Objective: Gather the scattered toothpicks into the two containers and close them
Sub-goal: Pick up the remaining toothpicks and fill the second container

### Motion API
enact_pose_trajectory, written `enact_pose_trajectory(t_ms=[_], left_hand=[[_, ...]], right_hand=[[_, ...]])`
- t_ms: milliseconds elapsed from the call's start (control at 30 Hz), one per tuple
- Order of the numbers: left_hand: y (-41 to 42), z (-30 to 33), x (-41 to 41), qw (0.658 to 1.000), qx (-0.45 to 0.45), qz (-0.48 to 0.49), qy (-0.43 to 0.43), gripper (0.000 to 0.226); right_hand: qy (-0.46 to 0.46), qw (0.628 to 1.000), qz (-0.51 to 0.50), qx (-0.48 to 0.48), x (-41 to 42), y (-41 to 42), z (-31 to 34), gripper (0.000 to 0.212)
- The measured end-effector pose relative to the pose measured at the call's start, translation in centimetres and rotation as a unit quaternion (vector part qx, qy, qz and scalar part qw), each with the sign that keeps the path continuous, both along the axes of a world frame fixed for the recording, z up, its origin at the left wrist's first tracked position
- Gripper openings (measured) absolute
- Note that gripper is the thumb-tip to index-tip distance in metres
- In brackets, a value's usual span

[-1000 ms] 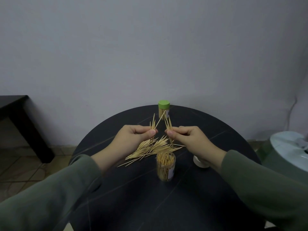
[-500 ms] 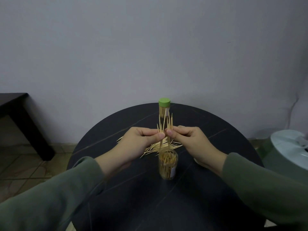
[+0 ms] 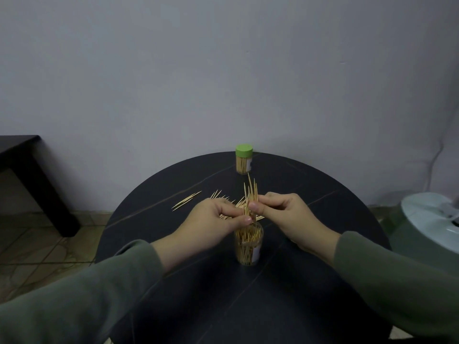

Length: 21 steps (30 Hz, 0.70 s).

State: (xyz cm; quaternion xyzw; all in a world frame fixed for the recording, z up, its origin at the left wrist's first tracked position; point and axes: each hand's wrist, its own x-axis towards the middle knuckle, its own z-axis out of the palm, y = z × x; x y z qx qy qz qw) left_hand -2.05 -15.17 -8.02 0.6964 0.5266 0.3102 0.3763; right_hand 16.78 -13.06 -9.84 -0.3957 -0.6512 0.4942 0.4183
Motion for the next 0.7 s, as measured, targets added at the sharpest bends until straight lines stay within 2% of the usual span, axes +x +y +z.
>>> enact_pose_trajectory(t_ms=[200,433,567,700], left_hand=[[0.5,0.2,-1.0,0.996,0.015,-0.044,0.075,0.005],[0.9,0.3,-1.5,0.994,0.046,-0.061,0.081,0.003],[1.1,0.4,-1.7,0.991,0.053,-0.052,0.112,0.002],[1.0,0.3,-1.6,0.986,0.075,-0.040,0.147,0.018]], right_hand=[[-0.037,0.999,0.024,0.011,-0.3,-0.5,-0.9,0.038],[-0.015,1.000,0.015,0.010,-0.5,-0.8,-1.0,0.033],[-0.019,1.000,0.014,-0.017,-0.4,-0.6,-0.9,0.031],[-0.050,0.999,-0.006,-0.011,-0.5,-0.5,-1.4,0.037]])
